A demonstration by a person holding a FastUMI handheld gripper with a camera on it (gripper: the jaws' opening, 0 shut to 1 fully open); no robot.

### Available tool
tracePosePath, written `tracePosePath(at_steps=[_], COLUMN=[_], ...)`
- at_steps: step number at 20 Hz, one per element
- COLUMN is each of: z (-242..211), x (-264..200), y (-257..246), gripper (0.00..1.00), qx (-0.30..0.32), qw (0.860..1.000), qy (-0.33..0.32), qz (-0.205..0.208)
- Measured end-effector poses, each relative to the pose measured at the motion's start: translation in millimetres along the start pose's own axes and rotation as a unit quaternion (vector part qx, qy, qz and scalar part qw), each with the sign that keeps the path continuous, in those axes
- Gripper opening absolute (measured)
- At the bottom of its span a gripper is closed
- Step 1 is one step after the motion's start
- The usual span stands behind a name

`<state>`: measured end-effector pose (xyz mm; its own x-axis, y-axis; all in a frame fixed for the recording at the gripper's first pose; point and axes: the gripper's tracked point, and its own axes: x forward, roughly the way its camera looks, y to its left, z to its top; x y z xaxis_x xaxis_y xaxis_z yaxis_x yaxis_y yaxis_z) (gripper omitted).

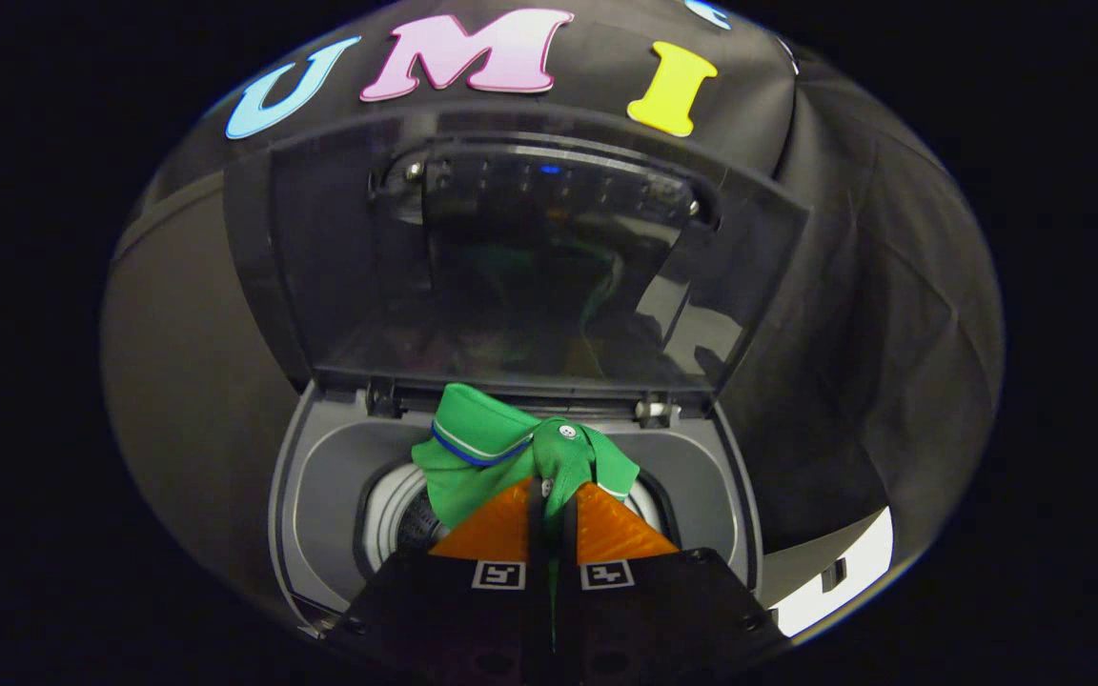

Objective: Put the clothes into the washing machine and then close the washing machine lid.

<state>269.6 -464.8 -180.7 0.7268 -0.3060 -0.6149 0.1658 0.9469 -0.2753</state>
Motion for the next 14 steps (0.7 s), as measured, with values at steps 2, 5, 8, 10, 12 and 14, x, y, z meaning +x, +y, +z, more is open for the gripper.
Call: tracePosePath(at_steps=[2,5,8,10,12,14], z=[-16.0,-43.3,-64.8,-74.2,-83.0,-90.8], x=[12.3,27.8,38.2,45.2,50.1,55.1], y=[0.7,7.5,13.8,15.5,15.9,15.6], gripper=[0.07,0.07,0.06,0.06,0.07,0.07], qx=[0.0,-0.005,-0.008,-0.002,-0.003,-0.012], qw=[1.0,0.999,0.996,0.995,0.993,0.991], qy=[0.021,0.052,0.082,0.096,0.114,0.13], qz=[0.003,0.013,0.023,0.026,0.031,0.039])
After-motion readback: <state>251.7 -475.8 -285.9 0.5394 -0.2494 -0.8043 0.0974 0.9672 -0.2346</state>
